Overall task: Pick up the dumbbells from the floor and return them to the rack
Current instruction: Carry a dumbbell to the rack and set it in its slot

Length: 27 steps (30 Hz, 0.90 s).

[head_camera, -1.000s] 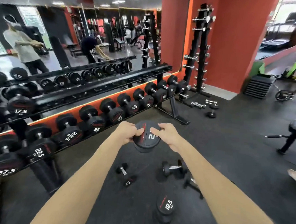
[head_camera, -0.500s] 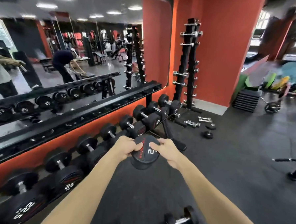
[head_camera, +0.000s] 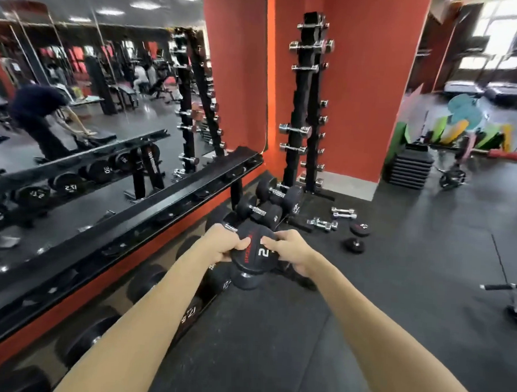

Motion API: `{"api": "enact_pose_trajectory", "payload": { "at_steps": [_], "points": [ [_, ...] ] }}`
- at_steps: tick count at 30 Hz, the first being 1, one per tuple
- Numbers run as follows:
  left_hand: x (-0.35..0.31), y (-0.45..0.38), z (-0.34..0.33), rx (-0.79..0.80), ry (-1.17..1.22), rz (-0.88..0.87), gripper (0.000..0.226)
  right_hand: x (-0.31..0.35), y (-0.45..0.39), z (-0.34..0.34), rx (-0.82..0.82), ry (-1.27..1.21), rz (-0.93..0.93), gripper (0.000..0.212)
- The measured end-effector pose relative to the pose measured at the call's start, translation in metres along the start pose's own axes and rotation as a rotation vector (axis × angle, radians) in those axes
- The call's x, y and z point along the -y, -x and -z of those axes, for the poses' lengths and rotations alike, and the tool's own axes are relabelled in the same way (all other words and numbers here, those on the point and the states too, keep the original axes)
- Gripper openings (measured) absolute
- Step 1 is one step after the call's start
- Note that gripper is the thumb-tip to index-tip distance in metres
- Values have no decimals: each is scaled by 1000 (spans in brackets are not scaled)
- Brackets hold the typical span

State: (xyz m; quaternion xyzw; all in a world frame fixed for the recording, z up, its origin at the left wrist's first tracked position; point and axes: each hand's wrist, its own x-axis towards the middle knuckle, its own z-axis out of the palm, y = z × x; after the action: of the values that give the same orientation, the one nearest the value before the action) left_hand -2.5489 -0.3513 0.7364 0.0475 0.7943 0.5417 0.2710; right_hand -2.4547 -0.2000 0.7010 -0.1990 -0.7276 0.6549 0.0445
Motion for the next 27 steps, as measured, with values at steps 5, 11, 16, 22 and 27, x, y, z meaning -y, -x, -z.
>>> {"api": "enact_pose_trajectory", "payload": {
  "at_steps": [5, 11, 16, 22, 27],
  "points": [
    [-49, -114, 1, 66, -25, -8, 11, 25, -116, 22, -61, 33, -3, 9],
    [-108, -259, -16, 136, -32, -75, 18, 43, -281, 75, -60, 22, -56, 38],
    [-159, -388, -39, 68, -98, -14, 31, 54, -415, 117, -11, 64, -60, 21],
    [-223, -517, -47, 7, -130, -52, 43, 92, -549, 160, 32, 79, -17, 16],
    [-273, -611, -39, -23, -143, -85, 28, 120, -667, 178, 61, 30, 9, 35]
  ]
}}
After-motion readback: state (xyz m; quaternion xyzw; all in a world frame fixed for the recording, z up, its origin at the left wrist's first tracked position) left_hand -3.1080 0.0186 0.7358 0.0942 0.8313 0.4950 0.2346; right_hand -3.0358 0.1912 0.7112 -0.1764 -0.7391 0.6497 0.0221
